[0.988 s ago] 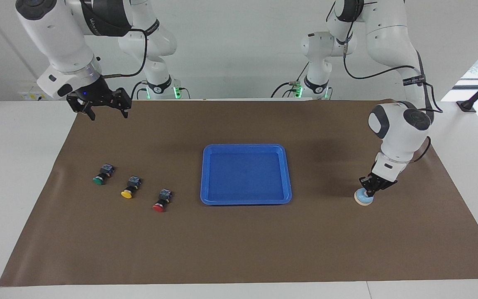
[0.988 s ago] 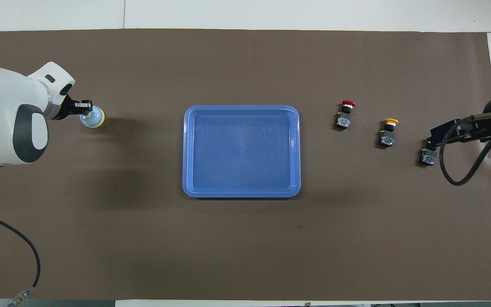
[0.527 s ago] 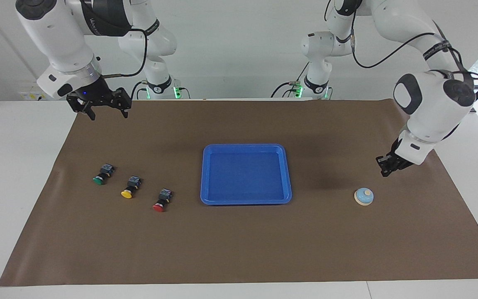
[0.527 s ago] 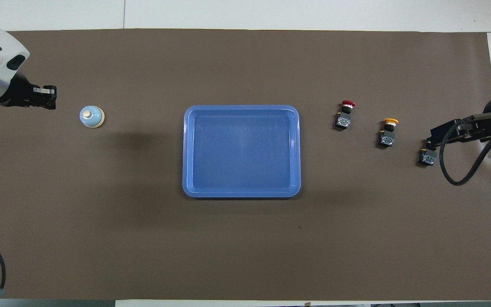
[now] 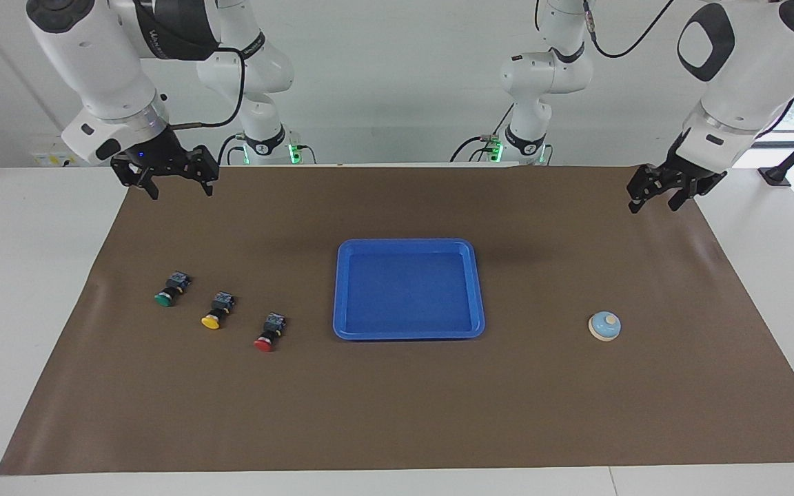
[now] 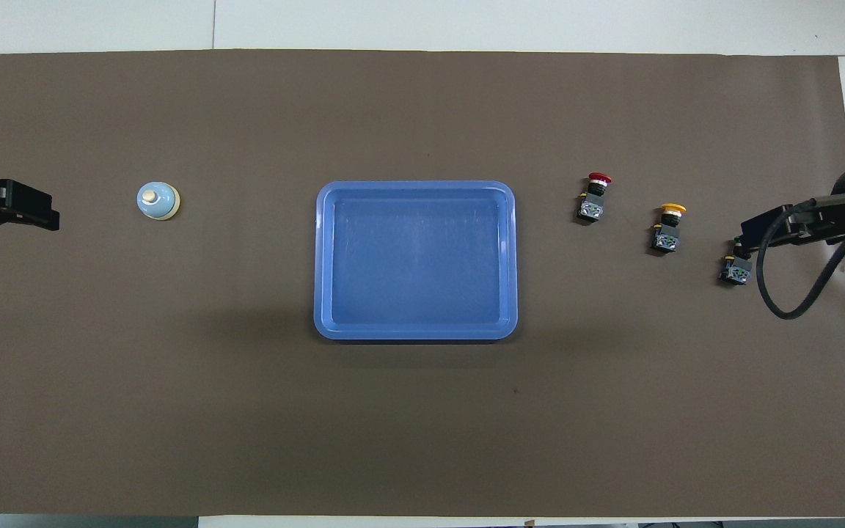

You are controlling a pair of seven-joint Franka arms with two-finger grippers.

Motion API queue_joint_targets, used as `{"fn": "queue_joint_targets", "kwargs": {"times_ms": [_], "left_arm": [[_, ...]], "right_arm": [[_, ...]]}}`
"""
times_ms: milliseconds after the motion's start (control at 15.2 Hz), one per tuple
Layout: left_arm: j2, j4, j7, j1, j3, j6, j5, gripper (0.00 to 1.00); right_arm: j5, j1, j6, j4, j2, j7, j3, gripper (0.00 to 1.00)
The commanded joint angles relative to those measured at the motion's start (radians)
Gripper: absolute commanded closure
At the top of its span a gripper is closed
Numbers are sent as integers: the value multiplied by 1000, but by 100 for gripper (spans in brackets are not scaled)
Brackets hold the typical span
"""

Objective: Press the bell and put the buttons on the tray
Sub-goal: 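Lift the left gripper off the bell and draw it back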

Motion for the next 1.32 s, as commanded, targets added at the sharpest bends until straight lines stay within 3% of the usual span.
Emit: {"fn": "queue_joint_targets", "kwargs": {"times_ms": [0, 856, 1252], "left_arm": [[-34, -49, -16, -14, 4, -15, 10, 0], [-49, -64, -18, 0, 7, -19, 10, 0], [-49, -63, -18, -2, 7, -19, 10, 0]], "right_arm": [[-2, -19, -1, -2, -5, 17, 8, 0], [-2, 0, 16, -23, -10, 23, 14, 0], [-5, 53, 188, -153, -14, 116, 17, 0]]}}
